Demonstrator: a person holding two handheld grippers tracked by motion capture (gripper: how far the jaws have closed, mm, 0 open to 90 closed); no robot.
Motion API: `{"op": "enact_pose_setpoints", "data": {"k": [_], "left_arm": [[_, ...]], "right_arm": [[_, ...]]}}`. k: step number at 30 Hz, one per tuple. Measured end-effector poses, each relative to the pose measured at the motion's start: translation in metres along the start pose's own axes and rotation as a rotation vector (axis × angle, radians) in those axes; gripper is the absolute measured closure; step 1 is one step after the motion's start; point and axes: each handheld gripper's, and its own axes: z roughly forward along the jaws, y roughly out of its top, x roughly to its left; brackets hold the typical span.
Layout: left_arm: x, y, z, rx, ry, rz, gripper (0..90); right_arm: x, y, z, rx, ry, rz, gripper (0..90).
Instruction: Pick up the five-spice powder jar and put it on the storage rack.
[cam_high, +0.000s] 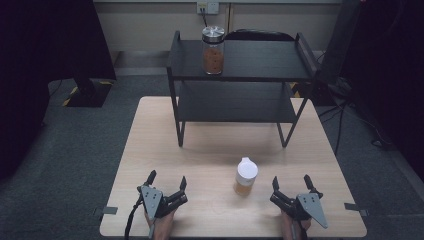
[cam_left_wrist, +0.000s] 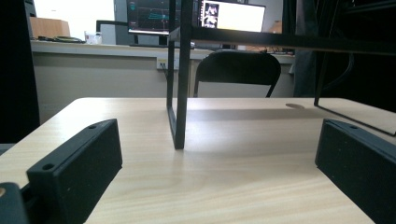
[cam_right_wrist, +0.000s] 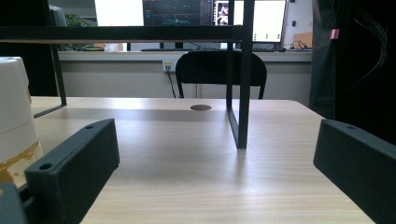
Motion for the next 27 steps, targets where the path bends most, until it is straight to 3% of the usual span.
{"op": "enact_pose_setpoints", "data": {"k": [6, 10, 13, 27], "left_arm": [[-0.001, -0.002, -0.001, -0.003, 0.018, 0.008, 0.0], [-0.01, -0.003, -0.001, -0.003, 0.041, 0.057, 0.0], [-0.009, -0.005, -0.002, -0.017, 0.048, 0.04, 0.0], [-0.012, -0.005, -0.001, -0.014, 0.06, 0.047, 0.0]], "right_arm": [[0.0, 0.0, 0.0, 0.0, 0.0, 0.0, 0.0], [0.0, 0.0, 0.0, -0.001, 0.0, 0.0, 0.0], [0.0, 0.0, 0.0, -0.002, 0.001, 0.001, 0.0], [0.0, -0.001, 0.0, -0.003, 0.001, 0.0, 0.0]]}}
